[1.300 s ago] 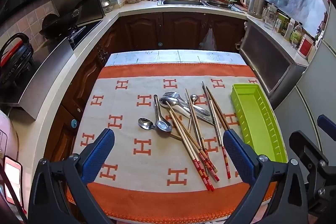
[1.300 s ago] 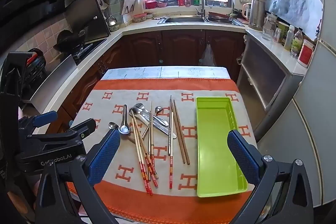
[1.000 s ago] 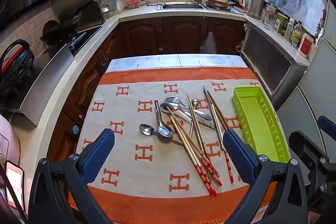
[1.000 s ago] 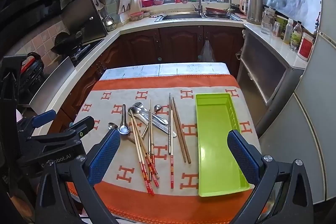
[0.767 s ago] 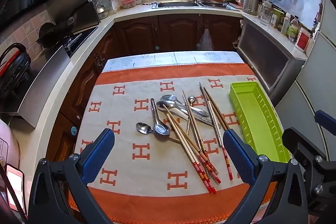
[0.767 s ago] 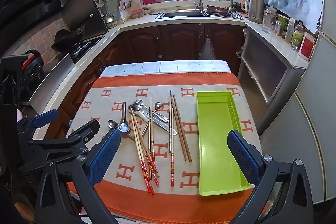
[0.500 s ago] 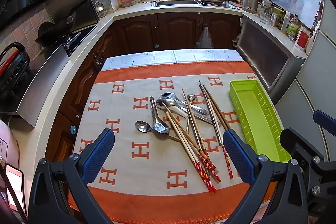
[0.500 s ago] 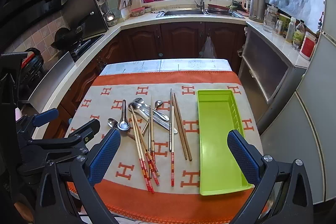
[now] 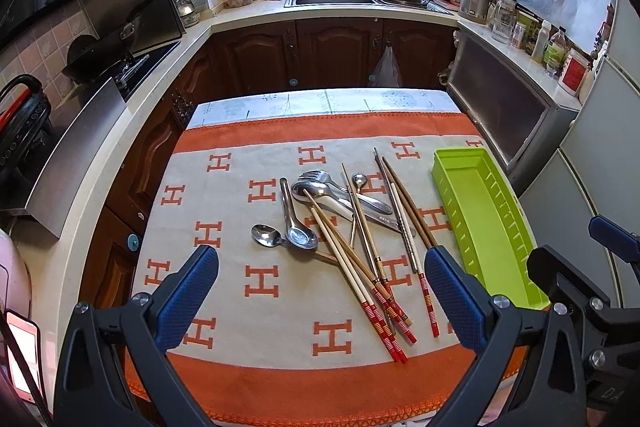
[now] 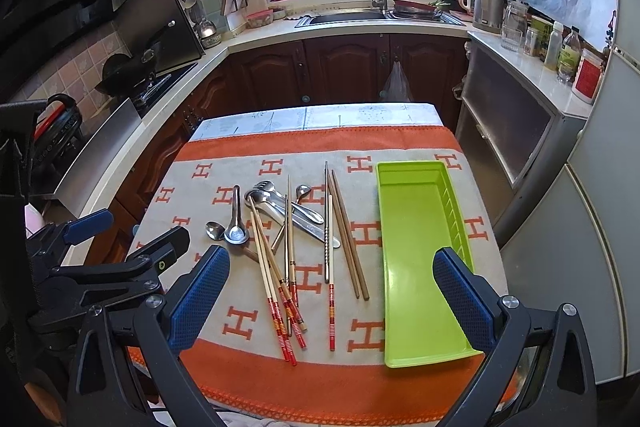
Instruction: Organize utensils
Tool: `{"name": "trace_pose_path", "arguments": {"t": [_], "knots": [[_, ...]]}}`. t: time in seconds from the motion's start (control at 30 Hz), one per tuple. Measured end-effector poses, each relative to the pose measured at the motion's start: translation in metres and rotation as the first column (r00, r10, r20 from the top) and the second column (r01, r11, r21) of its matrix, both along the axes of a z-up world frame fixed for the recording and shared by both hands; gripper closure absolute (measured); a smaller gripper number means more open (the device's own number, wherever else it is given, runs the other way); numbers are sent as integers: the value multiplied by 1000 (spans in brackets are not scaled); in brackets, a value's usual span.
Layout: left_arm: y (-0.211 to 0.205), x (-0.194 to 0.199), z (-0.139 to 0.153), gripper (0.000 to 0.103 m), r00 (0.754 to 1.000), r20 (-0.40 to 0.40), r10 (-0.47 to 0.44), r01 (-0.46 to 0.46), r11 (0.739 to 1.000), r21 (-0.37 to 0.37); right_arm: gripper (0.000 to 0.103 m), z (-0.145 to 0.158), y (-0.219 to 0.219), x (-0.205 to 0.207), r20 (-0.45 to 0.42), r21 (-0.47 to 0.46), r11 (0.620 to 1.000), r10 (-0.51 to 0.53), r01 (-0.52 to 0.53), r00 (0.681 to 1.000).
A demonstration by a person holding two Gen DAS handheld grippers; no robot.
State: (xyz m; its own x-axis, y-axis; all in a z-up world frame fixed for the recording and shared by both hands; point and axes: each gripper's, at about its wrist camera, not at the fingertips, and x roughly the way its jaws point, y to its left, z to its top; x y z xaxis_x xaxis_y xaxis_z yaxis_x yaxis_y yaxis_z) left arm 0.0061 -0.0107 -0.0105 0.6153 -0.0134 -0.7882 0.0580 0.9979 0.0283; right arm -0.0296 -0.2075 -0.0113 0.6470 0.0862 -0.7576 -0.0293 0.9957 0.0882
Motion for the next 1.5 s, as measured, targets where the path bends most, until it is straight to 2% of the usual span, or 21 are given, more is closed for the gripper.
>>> {"name": "trace_pose_path", "arguments": {"t": [0.33,0.63,1.5], "knots": [[0,0,0,1,1000,-6,-3,3,1000,-9,0,-2,1,0,-1,3,1000,-2,2,1000],[7,-1,2,1,1000,-19,-11,9,998,-65,0,-2,-1,-1,4,2,1000,-1,1,1000],[3,-5,2,1,1000,-19,-18,17,998,-61,0,-2,1,-5,16,0,1000,-1,1,1000]]}}
